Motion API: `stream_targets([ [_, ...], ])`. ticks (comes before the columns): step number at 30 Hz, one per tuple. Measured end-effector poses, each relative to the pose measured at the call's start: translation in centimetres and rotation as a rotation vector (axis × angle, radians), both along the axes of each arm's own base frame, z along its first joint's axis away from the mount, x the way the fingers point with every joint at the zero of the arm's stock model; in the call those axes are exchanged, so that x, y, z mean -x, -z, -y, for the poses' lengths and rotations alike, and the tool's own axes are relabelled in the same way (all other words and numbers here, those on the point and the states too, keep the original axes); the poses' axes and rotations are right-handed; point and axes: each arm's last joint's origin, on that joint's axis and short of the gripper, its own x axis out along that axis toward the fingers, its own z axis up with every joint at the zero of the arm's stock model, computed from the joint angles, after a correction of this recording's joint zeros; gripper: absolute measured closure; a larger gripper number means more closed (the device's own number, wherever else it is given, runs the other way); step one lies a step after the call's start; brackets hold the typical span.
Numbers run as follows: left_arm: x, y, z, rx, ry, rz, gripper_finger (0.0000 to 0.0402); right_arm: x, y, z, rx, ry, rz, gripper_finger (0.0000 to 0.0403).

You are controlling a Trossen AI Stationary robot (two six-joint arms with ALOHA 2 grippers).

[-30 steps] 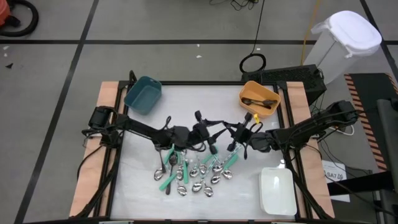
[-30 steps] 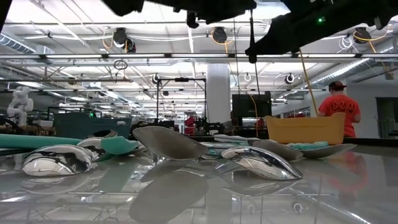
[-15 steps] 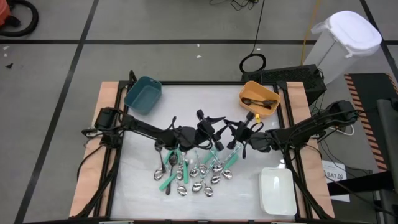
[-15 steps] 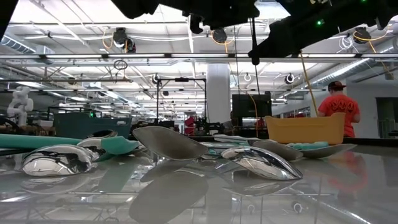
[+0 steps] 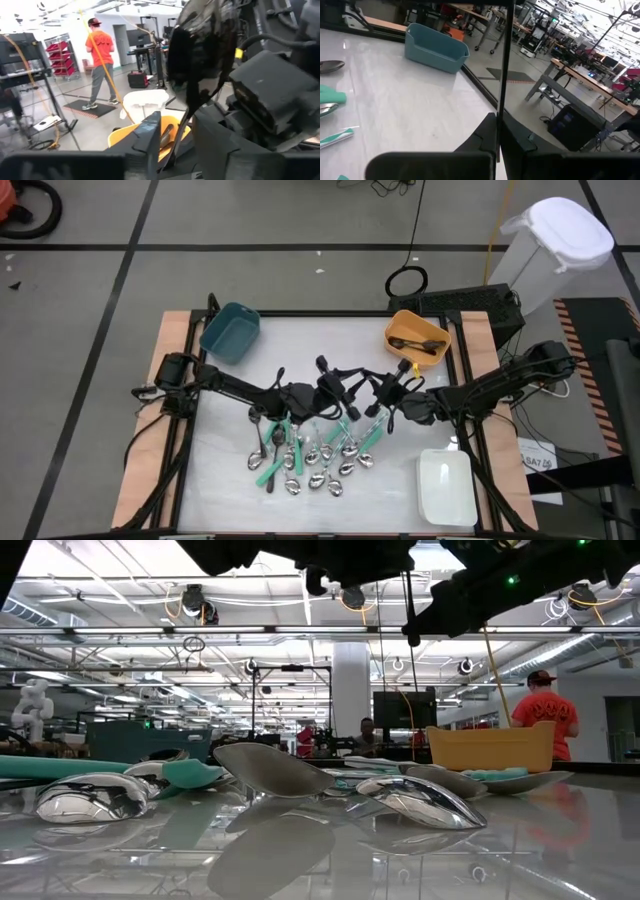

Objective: Sort silverware by color (type)
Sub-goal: Put the black spoon into the yellow bin

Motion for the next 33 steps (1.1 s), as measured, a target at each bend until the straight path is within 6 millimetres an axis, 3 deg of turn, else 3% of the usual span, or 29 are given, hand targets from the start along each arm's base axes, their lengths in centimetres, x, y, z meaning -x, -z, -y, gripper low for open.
stream_targets([
  [7,-0.14,0.02,-0.42,0.016,0.044,0.009,0.0342,-0.02,-0.02,-0.01,0.001,0.000,0.003,0.0399],
  [24,-0.14,-0.02,-0.50,-0.018,0.048,-0.009,0.0332,-0.03,-0.02,-0.01,0.014,-0.003,-0.009,0.0399],
  [30,-0.13,-0.02,-0.53,-0.052,0.041,-0.026,0.0387,-0.03,-0.02,-0.01,0.019,-0.004,-0.014,0.0399],
  [33,-0.13,-0.03,-0.53,-0.064,0.040,-0.032,0.0391,-0.02,-0.03,0.00,0.025,-0.005,-0.020,0.0397],
])
